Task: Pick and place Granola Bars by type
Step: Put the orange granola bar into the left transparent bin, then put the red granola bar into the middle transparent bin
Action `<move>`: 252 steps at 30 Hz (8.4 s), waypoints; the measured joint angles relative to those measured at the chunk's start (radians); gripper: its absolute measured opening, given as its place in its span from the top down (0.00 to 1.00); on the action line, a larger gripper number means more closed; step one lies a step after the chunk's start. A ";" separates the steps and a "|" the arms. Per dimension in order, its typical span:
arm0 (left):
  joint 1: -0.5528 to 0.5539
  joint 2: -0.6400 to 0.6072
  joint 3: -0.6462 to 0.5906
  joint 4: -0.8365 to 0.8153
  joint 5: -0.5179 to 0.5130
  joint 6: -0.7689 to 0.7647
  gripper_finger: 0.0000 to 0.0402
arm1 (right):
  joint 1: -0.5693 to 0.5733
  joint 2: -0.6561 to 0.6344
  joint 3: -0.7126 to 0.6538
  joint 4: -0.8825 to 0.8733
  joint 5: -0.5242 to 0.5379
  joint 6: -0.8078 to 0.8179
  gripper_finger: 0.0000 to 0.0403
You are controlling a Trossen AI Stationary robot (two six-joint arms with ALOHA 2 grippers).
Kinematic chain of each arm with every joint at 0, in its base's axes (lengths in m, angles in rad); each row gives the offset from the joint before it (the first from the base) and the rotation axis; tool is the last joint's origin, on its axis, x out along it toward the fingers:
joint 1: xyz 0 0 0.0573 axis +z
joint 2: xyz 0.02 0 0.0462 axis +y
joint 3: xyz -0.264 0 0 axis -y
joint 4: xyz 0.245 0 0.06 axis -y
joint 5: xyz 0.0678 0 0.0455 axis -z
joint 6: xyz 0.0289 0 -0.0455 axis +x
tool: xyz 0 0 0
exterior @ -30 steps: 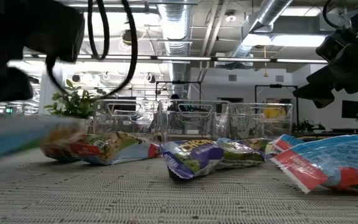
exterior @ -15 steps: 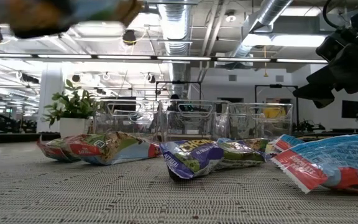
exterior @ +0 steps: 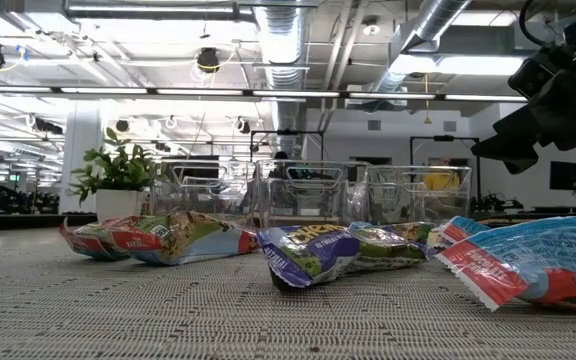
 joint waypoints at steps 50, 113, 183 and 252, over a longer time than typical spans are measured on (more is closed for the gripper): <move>0.983 0.268 -0.059 -0.026 0.105 0.542 0.91 | 0.000 -0.001 0.000 0.000 0.000 0.000 0.44; 0.291 -0.203 -0.057 0.004 0.294 0.764 0.59 | 0.000 -0.001 0.000 0.000 0.000 0.000 0.44; 0.250 0.564 -0.052 -0.150 0.497 -0.398 0.59 | 0.000 -0.002 0.000 0.003 0.000 0.000 0.44; 0.525 0.105 -0.029 0.291 0.169 0.475 0.89 | 0.000 -0.002 0.000 0.000 0.000 0.000 0.44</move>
